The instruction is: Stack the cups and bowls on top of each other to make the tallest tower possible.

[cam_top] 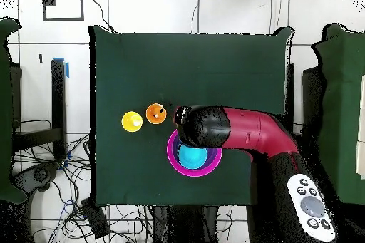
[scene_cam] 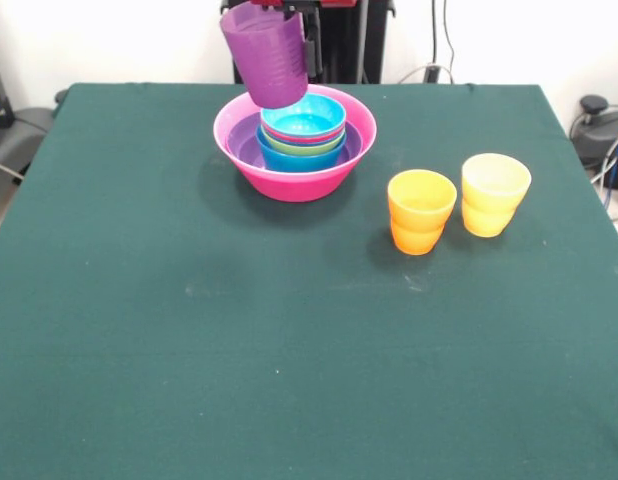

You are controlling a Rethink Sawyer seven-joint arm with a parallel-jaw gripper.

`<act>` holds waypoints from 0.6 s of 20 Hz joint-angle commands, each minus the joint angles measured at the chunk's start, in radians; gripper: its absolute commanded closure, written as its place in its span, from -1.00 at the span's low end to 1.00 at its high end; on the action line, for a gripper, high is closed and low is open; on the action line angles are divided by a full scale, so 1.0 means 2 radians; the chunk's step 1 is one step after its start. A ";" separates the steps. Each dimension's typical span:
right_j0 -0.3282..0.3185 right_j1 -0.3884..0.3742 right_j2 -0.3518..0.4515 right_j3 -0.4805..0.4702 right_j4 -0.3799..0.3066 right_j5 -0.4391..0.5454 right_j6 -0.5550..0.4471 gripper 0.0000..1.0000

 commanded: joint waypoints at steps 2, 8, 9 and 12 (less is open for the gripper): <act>0.002 0.028 0.004 0.048 -0.034 -0.041 0.005 1.00; 0.015 0.031 -0.001 0.056 -0.035 -0.059 0.022 1.00; 0.015 0.032 0.000 0.059 -0.033 -0.063 0.025 1.00; 0.015 0.034 0.005 0.066 -0.025 -0.069 0.028 1.00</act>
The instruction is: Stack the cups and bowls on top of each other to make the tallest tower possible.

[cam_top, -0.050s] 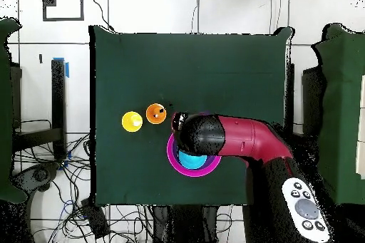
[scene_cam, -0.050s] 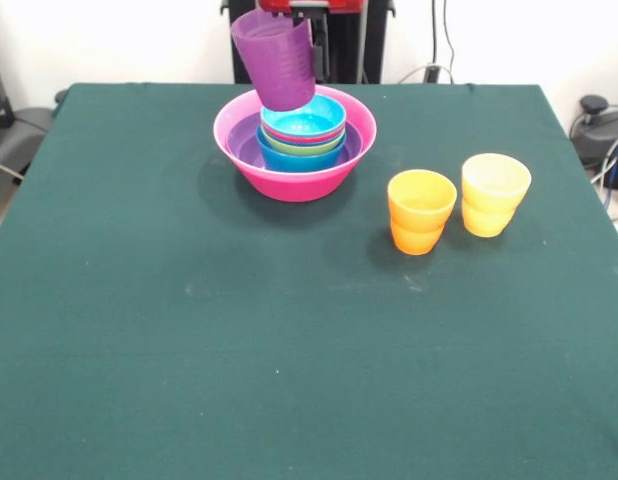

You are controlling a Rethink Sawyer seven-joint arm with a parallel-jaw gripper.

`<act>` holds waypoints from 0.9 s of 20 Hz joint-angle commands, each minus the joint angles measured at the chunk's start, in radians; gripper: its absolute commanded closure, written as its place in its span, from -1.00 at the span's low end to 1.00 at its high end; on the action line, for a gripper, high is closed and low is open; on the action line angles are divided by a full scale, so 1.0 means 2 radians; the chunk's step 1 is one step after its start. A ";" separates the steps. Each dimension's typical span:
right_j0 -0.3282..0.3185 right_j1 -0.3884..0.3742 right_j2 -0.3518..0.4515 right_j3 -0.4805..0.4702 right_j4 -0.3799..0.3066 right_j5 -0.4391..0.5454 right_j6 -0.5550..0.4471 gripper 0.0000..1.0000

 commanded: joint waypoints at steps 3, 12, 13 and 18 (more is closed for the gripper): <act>0.017 0.034 0.006 0.036 -0.019 -0.037 0.031 1.00; 0.023 0.042 0.000 0.043 -0.022 -0.059 0.040 1.00; 0.024 0.044 -0.002 0.043 -0.023 -0.064 0.042 1.00; 0.028 0.050 -0.008 0.046 -0.027 -0.077 0.043 1.00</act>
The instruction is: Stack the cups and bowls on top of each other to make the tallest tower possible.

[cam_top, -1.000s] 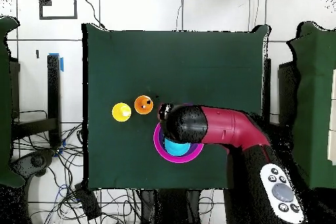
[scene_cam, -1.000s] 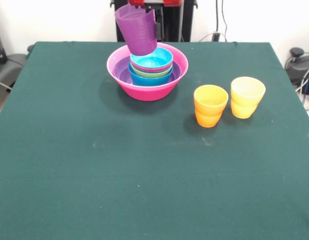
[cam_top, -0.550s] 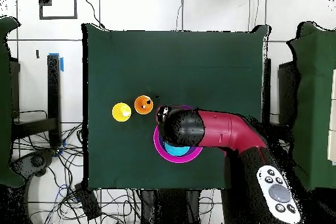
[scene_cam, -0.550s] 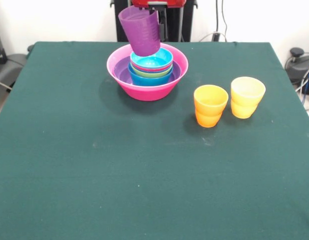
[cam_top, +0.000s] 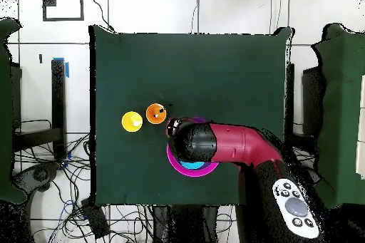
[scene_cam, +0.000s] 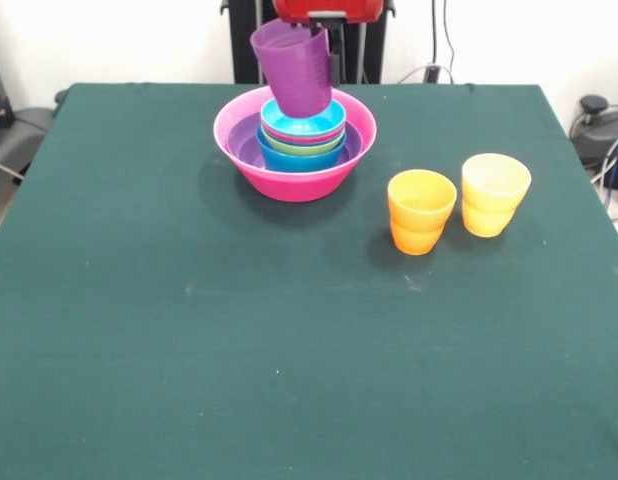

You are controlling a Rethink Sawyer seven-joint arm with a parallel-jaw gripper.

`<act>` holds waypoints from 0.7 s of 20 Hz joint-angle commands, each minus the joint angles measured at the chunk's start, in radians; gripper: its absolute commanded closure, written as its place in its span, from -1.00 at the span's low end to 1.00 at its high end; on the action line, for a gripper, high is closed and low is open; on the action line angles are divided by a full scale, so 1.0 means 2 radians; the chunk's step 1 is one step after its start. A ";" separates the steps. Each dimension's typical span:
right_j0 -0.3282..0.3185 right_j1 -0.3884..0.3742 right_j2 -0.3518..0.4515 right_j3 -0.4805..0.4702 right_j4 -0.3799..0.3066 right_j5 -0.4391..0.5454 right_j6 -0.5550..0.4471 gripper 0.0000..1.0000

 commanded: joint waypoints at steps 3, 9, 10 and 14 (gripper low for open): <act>0.023 0.047 -0.010 0.026 -0.032 -0.059 0.046 1.00; 0.011 0.039 -0.012 0.048 -0.038 -0.077 0.033 1.00; 0.007 0.035 -0.010 0.052 -0.036 -0.076 0.029 1.00; -0.008 0.028 -0.004 0.065 -0.035 -0.078 0.018 1.00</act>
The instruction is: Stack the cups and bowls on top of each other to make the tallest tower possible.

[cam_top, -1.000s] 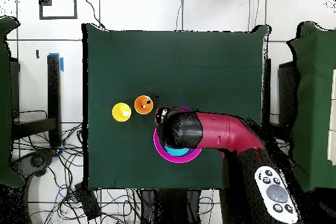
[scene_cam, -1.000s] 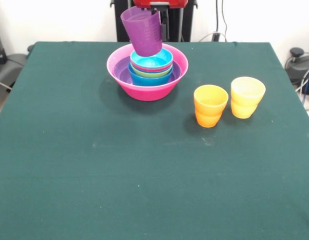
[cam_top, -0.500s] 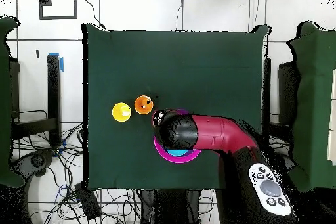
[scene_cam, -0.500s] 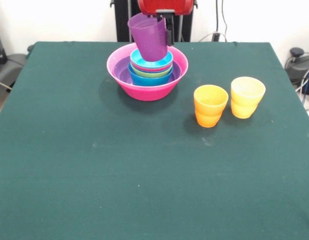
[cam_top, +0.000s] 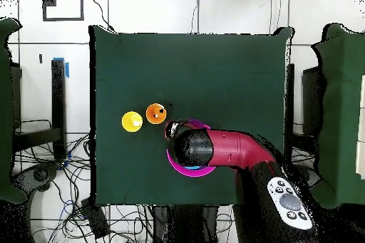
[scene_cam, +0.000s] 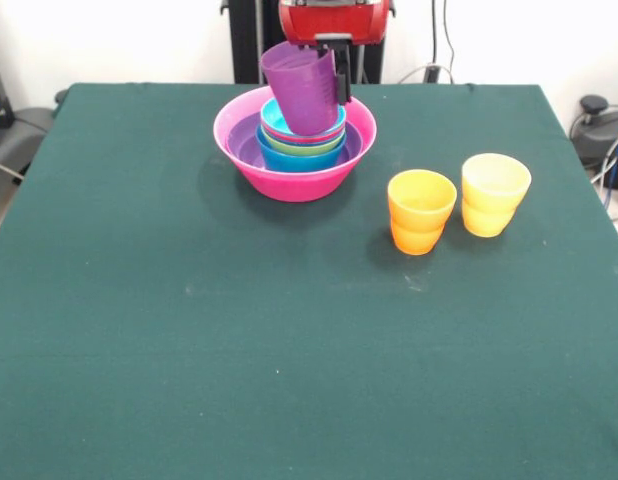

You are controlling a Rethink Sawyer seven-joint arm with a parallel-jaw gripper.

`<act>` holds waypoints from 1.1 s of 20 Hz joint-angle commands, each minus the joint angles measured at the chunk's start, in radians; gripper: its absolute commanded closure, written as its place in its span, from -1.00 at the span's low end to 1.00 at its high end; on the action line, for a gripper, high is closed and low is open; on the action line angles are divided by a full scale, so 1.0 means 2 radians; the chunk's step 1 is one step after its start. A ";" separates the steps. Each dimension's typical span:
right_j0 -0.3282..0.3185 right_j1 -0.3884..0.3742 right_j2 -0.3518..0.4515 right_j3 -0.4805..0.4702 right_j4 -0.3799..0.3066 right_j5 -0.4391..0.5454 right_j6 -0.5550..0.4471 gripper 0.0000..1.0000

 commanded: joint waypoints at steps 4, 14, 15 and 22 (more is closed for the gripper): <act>-0.021 0.001 0.008 0.058 -0.035 -0.028 0.013 1.00; -0.029 -0.003 0.012 0.068 -0.038 -0.035 0.013 1.00; -0.030 -0.003 0.011 0.070 -0.040 -0.039 0.013 1.00; -0.034 -0.002 0.006 0.080 -0.057 -0.057 0.013 1.00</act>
